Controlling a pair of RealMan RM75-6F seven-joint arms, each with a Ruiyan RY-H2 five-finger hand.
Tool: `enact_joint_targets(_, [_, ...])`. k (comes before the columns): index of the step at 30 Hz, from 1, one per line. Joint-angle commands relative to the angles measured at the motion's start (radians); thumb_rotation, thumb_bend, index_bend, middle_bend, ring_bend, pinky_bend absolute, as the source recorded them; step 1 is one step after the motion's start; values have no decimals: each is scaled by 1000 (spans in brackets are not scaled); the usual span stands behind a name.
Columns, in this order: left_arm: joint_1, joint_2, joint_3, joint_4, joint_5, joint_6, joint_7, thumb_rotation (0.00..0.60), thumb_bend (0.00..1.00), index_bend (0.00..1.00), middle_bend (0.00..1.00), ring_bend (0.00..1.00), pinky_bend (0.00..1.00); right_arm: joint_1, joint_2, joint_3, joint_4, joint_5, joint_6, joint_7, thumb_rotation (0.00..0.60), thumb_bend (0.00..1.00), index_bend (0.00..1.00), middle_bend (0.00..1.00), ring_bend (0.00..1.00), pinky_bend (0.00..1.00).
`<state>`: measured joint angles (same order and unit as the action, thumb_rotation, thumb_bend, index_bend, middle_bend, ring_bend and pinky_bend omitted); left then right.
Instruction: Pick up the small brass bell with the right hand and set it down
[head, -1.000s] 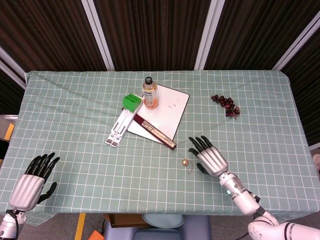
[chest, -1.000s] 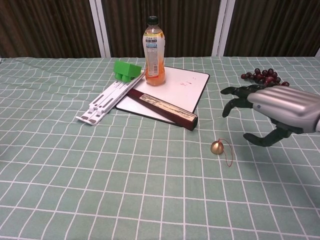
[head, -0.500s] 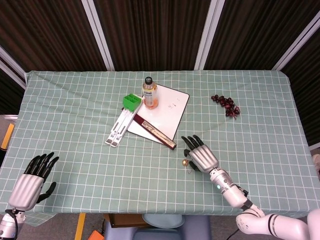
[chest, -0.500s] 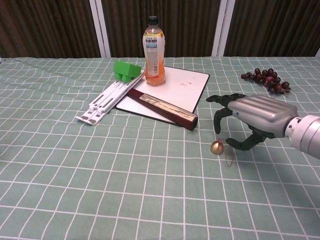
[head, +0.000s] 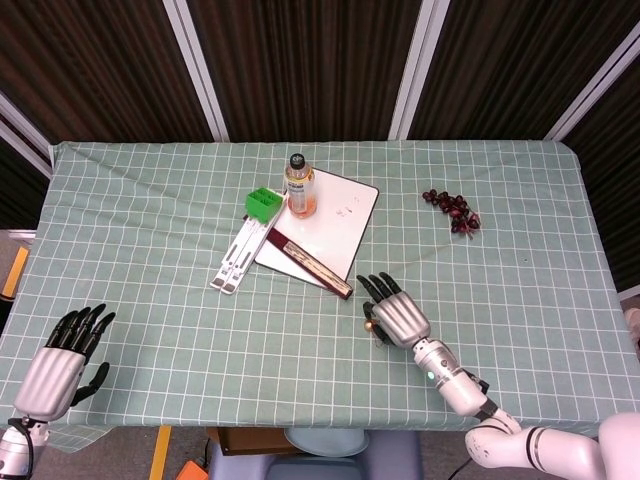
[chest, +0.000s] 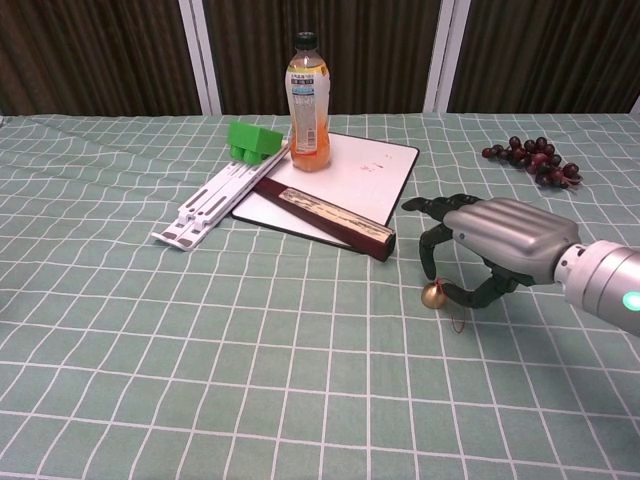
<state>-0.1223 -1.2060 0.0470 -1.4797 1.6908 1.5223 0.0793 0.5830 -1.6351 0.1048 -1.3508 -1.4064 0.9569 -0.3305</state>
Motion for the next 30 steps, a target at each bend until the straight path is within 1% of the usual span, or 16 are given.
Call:
enact_joint_targets(1, [0,0,0,0,0,-1,-1,600,442,4,0,0,102,3,-6,-4,8,2,2,-2,600,513,616,88,0,0])
enact_joint_targets(15, [-1,2,-2,1,-3,-2,-6,600,441,2,0,0,102,13,-15,-17,19,1,19,10,600,513,642,108,0,0])
enact_joint_targets(24, [1,6,-4,0,-5,5,-12,600,441,1,0,0,102,15,-20,-18,17,9,32,-6,600,517,698,140,0,0])
enact_joint_targets(30, [2,9,-5,-2,-4,10,-13,600,440,1,0,0,101,17,-21,-20,16,15,36,-20,600,545,724,160,0,0])
